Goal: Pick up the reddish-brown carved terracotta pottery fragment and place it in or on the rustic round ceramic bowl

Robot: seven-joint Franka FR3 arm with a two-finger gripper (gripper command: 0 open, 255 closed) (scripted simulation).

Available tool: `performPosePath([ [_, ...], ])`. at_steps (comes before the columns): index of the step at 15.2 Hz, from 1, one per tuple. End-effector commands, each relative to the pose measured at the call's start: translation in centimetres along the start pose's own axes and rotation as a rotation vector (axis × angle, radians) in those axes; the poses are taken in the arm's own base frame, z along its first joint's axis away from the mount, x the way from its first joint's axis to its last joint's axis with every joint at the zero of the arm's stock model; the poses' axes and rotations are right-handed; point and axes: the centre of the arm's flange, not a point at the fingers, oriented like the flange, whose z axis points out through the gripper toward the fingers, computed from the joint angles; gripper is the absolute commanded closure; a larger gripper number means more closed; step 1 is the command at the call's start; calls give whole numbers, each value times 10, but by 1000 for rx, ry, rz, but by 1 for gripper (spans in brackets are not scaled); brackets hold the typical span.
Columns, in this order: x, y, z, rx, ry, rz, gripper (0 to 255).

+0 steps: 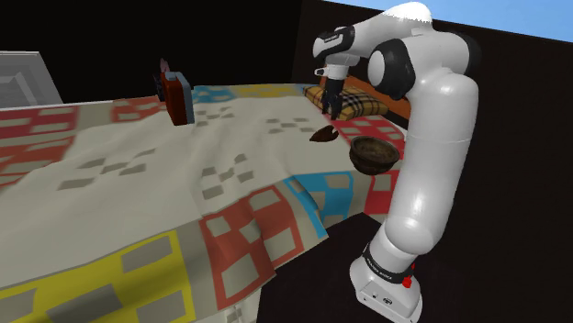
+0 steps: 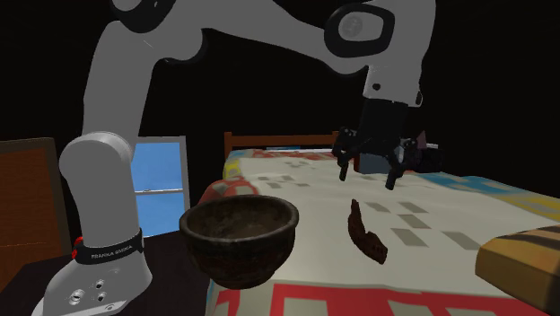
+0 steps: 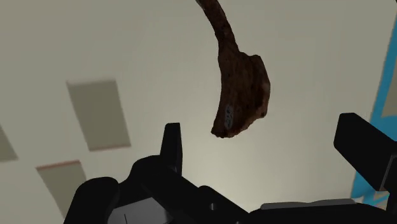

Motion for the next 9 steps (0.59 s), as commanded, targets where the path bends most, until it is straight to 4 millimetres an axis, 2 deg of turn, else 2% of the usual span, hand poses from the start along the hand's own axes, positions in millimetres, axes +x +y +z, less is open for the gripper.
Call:
performPosePath([
  [1,-4,15,5,8,-5,-30,0],
  [8,-4,14,45,8,-5,-30,0],
  [9,-4,14,45,8,-5,-30,0],
])
